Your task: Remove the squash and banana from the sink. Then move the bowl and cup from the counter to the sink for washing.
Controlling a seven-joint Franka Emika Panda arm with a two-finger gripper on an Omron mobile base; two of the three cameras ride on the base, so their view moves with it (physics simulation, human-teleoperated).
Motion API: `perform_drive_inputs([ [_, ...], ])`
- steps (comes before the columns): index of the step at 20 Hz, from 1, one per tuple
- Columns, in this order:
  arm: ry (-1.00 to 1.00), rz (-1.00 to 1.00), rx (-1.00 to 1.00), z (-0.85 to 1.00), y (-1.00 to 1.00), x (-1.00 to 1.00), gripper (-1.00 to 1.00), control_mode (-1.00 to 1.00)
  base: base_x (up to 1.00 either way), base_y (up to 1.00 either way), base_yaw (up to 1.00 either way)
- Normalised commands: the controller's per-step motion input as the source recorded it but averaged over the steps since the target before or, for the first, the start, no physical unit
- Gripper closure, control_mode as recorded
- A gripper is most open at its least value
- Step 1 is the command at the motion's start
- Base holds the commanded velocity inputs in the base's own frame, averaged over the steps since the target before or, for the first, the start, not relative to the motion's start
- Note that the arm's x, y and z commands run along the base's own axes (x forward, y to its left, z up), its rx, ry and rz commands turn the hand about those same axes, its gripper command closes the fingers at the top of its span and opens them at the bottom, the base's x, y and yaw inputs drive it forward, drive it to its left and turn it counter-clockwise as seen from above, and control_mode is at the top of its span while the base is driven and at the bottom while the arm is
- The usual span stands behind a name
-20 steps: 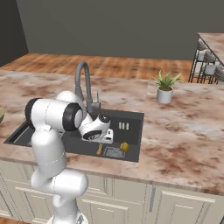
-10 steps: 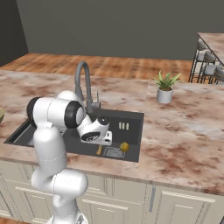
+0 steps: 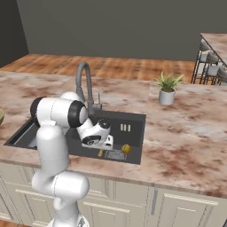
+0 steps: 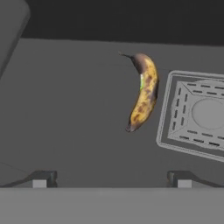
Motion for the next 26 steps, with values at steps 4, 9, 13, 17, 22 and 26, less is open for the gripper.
perform_drive_inputs([
  [4,0.1,0.01,0.0,-0.11,0.0,0.1,-1.0,-1.0,0.0,0.0,0.0],
  [9,0.08,0.01,0.0,-0.1,0.0,0.13,-1.0,-1.0,0.0,0.0,0.0],
  [13,0.07,0.03,0.0,-0.07,0.0,0.17,-1.0,-1.0,0.0,0.0,0.0],
  [17,0.08,0.04,0.0,-0.08,0.0,0.17,-1.0,-1.0,0.0,0.0,0.0],
  [22,0.04,0.07,0.0,-0.13,0.0,0.09,-1.0,-1.0,0.0,0.0,0.0],
  [26,0.0,0.08,0.0,-0.14,0.0,0.08,-1.0,-1.0,0.0,0.0,0.0],
])
